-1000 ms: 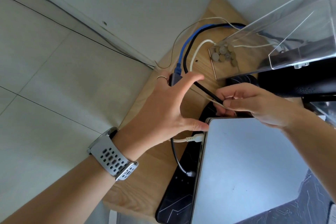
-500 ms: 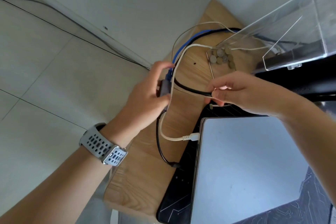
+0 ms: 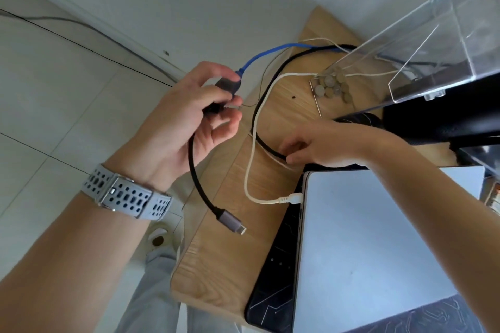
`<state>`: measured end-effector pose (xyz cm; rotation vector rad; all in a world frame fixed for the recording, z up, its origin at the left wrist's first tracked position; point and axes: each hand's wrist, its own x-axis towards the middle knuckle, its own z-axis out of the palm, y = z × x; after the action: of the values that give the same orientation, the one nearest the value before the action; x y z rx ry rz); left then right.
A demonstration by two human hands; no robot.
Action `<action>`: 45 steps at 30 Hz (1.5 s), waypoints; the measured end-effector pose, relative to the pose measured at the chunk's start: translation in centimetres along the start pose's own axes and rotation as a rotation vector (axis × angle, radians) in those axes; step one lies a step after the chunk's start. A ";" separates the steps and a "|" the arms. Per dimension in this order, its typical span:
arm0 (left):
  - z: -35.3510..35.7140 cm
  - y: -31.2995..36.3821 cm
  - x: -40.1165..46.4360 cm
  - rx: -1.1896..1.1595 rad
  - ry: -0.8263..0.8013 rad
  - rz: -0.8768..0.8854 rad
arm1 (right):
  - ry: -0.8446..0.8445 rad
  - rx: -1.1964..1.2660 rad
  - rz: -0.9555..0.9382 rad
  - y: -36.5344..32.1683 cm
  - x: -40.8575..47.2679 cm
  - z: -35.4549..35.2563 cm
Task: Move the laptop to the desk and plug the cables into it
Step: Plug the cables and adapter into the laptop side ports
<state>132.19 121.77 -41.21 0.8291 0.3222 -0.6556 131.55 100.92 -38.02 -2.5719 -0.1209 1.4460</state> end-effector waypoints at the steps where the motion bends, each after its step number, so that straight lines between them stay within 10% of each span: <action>1: 0.2 -0.1 -0.2 0.041 0.008 0.016 | 0.008 0.015 -0.001 -0.2 -0.2 -0.1; 8: 1.1 -0.3 -0.9 0.161 0.165 0.073 | 0.510 0.205 -0.181 -1.5 -3.6 -1.2; 15: 2.5 0.3 -2.6 0.226 0.228 0.125 | 0.088 0.629 -0.322 -7.5 -9.8 3.5; 23: -0.4 -0.5 -3.3 0.189 0.279 0.102 | 0.390 0.600 -0.291 -10.3 -7.8 8.3; 34: -5.6 -2.9 -4.9 0.829 0.007 0.058 | 0.647 0.523 -0.377 -8.7 -7.0 11.2; 39: -5.9 -2.9 -8.1 1.623 -0.073 0.541 | 0.601 0.419 -0.368 -8.5 -7.1 11.8; 45: -5.4 -5.5 -11.9 1.435 -0.319 0.522 | 0.731 0.317 -0.415 -8.7 -7.6 14.1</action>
<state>119.46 128.06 -41.87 2.0362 -0.7626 -0.4375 115.76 109.93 -36.98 -2.4346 -0.2681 0.3139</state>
